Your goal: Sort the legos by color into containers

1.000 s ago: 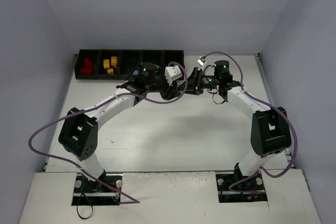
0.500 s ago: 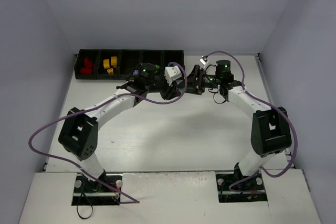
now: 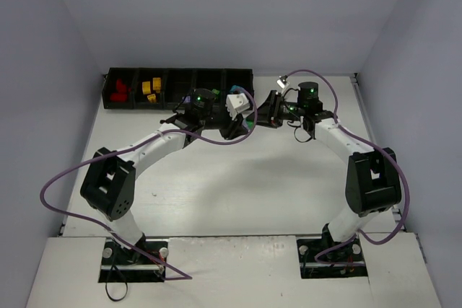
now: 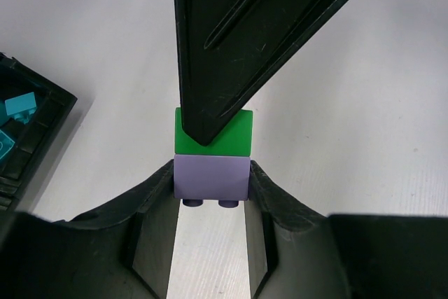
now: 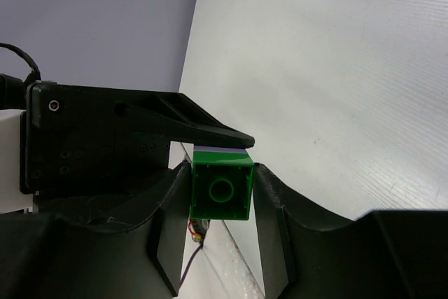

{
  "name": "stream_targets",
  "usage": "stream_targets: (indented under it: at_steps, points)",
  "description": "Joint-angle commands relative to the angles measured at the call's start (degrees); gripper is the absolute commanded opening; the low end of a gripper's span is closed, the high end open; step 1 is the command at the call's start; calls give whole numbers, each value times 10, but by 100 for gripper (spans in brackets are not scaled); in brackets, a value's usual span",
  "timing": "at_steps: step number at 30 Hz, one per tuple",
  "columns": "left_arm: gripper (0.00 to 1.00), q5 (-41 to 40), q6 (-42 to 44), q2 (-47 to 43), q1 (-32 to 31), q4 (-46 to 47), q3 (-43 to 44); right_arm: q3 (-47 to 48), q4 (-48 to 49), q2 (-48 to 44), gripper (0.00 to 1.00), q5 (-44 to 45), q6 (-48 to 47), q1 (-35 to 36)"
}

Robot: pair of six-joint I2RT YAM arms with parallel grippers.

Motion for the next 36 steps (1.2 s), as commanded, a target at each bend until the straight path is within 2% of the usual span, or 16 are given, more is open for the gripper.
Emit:
stream_targets:
  at_steps: [1,11,19,32,36]
  points:
    - [8,6,11,-17,3,33,22,19,21,-30,34,-7,-11,-2]
    - [8,3,11,-13,3,32,24,20,17,-31,39,-16,-14,-2]
    - [8,3,11,-13,3,31,26,21,17,-31,36,-18,-14,0]
    - [8,2,7,-10,3,31,29,22,16,-31,38,-24,-15,6]
    - [8,1,8,-8,3,31,29,22,17,-30,36,-26,-13,7]
